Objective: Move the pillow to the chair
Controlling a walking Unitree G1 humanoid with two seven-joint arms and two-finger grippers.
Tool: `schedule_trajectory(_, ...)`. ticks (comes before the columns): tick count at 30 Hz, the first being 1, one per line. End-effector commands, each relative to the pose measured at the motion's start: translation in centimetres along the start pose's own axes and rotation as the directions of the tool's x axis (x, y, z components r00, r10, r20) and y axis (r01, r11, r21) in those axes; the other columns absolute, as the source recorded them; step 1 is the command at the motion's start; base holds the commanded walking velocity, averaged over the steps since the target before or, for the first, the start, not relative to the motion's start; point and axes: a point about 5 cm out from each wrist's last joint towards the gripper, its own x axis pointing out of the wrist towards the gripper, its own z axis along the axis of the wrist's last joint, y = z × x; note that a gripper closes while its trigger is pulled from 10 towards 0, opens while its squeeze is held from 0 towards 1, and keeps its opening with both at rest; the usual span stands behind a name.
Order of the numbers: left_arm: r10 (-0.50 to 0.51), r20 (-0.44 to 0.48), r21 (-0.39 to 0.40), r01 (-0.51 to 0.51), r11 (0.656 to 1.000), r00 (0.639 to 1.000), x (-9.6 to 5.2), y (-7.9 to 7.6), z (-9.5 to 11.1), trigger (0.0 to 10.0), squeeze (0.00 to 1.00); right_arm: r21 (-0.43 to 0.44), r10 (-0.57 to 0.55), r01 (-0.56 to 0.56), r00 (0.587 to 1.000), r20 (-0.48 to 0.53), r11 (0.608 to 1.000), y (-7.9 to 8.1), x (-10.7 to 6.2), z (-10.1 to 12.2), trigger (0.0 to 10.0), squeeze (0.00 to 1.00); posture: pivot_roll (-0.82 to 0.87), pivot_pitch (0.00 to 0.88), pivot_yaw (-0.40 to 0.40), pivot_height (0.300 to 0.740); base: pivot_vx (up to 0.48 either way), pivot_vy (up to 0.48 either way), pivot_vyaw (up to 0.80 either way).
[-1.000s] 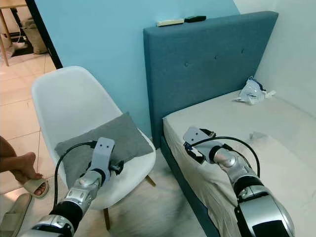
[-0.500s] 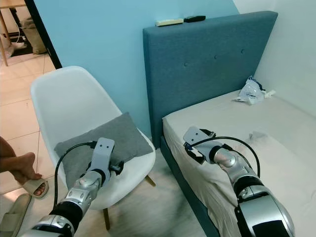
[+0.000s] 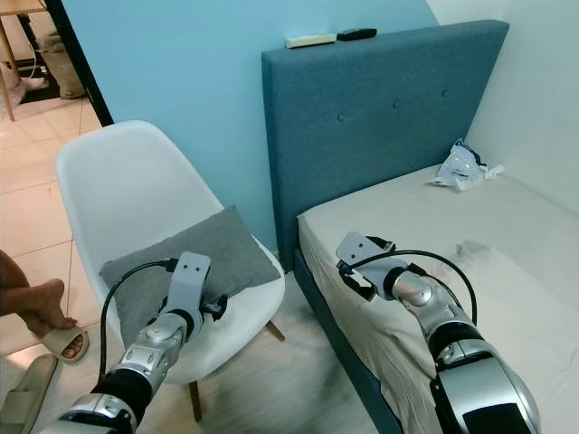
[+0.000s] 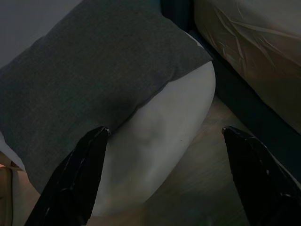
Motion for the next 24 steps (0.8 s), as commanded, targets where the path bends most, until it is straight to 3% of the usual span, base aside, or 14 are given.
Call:
schedule_trajectory(1,0.01,-0.006,0.0,-0.01,1.0,1.0,-0.06,0.29,-0.24,10.0,0.0,0.023,-0.004,0.004,1.0,-0.02,1.0,-0.03,-0.27,-0.56,10.0,0.0,-0.1,0.077,0.004,0.74,0.0,0.0,0.0)
schedule_trajectory(24,0.009,-0.011,-0.003,-0.009,1.0,1.0,-0.18,0.2,-0.51,10.0,0.0,0.024,0.0,0.0,1.0,-0.021,1.0,-0.04,-0.38,-0.69,10.0,0.0,-0.1,0.086,0.003,0.74,0.0,0.0,0.0)
